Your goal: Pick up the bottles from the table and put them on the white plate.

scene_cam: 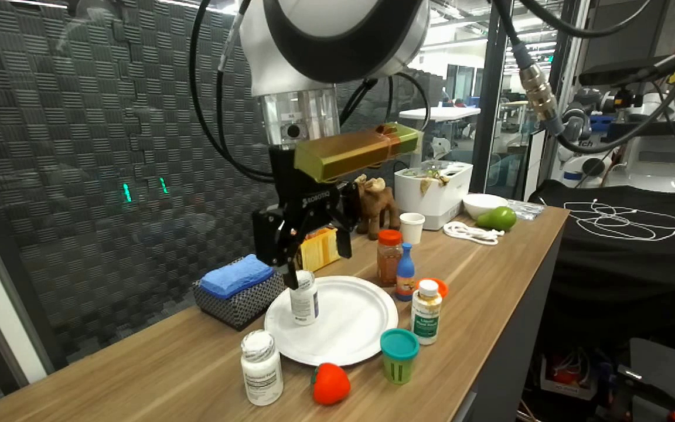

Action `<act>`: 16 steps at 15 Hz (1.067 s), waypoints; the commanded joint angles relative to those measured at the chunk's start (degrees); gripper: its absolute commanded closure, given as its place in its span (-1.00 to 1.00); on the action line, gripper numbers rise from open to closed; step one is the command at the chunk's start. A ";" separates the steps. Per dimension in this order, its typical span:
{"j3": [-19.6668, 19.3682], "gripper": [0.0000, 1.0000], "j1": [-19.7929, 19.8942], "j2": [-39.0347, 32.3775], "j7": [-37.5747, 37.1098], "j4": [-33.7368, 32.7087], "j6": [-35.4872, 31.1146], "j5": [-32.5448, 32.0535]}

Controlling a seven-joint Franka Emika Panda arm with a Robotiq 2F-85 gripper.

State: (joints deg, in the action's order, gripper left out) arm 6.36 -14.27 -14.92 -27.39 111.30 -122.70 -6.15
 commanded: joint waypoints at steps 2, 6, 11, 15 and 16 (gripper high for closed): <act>1.19 -1.00 -1.74 -3.21 -4.70 -1.96 -0.25 2.81; 2.03 -1.00 -3.31 -5.27 -6.01 -3.50 -1.35 4.78; 2.36 -1.00 -4.75 -6.90 -6.46 -5.56 -2.18 5.22; 1.93 -1.00 -5.03 -8.92 -5.42 -7.06 -3.20 4.37; 1.79 -1.00 -5.09 -9.44 -5.50 -7.48 -3.31 4.34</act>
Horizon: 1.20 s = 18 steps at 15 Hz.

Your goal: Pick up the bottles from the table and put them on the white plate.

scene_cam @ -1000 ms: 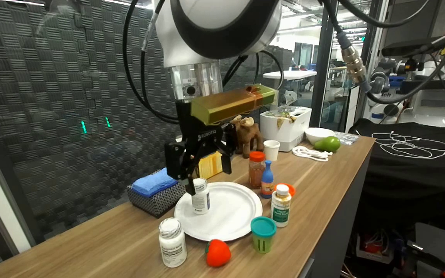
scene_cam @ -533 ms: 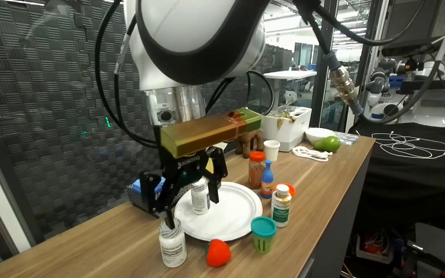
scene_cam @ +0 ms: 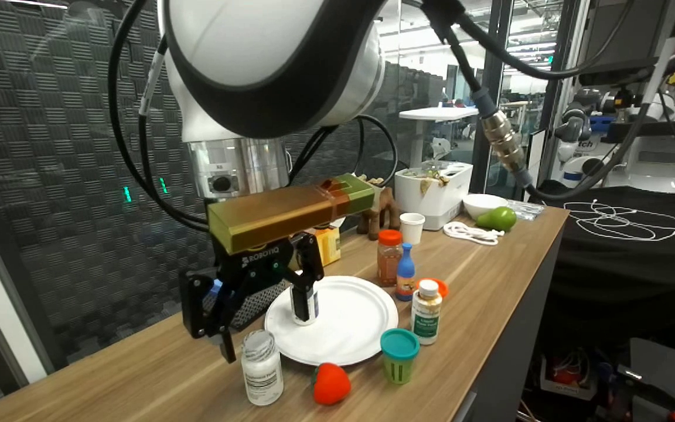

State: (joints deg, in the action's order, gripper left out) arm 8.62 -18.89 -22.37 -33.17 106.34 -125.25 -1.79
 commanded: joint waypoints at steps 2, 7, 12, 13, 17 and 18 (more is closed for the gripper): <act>-0.57 -1.00 -0.50 -2.98 0.53 -3.34 -0.51 0.18; -1.10 -0.74 -0.88 -4.65 0.11 -4.82 -0.22 -0.30; -1.66 0.16 -1.21 -5.25 -0.48 -5.00 -0.65 -0.93; -1.98 0.34 -1.51 -5.22 -0.92 -4.92 -0.80 -1.60; -2.70 0.55 -2.01 -5.17 -1.22 -5.06 -0.33 -3.56; -2.69 0.55 -2.02 -4.88 -1.10 -4.89 -0.44 -3.73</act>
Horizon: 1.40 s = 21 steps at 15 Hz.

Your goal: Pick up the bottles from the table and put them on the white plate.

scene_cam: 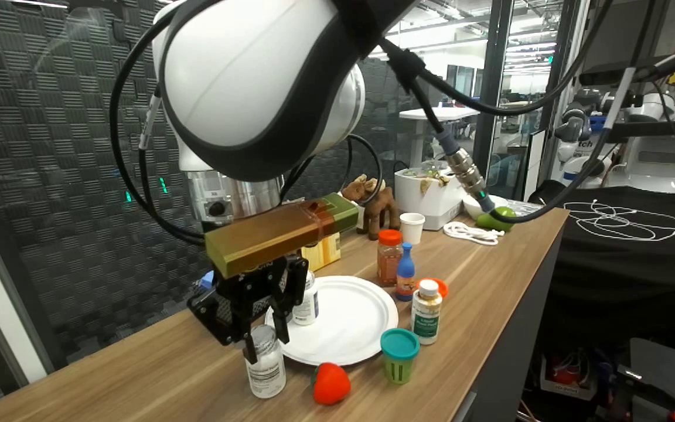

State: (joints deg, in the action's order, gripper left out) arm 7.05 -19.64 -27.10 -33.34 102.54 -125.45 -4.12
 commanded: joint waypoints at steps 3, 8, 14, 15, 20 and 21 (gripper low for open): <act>-0.93 0.58 -1.33 0.96 -0.86 -0.43 -0.87 -1.52; -0.72 0.59 -0.08 4.24 -1.20 0.74 -1.24 0.01; -2.38 0.59 1.31 7.27 -3.42 2.35 -1.95 -1.05; -2.58 0.59 1.63 7.24 -3.50 2.38 -1.84 -1.02; -3.38 0.59 2.99 6.24 -3.66 3.25 -1.06 -0.68; -3.48 0.59 3.26 6.10 -3.68 3.58 -0.94 -0.58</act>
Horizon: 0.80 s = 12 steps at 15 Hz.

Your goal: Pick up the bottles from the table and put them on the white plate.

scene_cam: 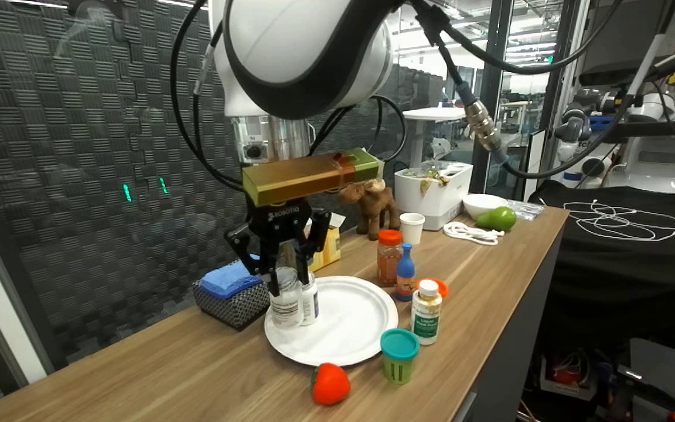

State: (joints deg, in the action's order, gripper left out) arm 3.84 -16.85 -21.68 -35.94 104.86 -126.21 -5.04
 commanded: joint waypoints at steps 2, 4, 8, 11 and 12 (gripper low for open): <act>-0.56 0.59 0.81 0.61 -1.43 1.94 -0.20 0.30; -0.61 0.59 1.18 0.51 -1.41 2.34 -0.25 0.63; -0.34 0.60 1.81 0.00 -0.82 2.62 -0.34 1.54; -0.27 0.60 2.04 -0.46 -0.45 2.72 -0.45 2.48; -0.28 0.61 2.19 -0.59 -0.32 2.91 -0.90 2.88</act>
State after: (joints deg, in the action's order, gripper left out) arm 3.21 -15.24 -22.48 -36.63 107.48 -126.21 -3.77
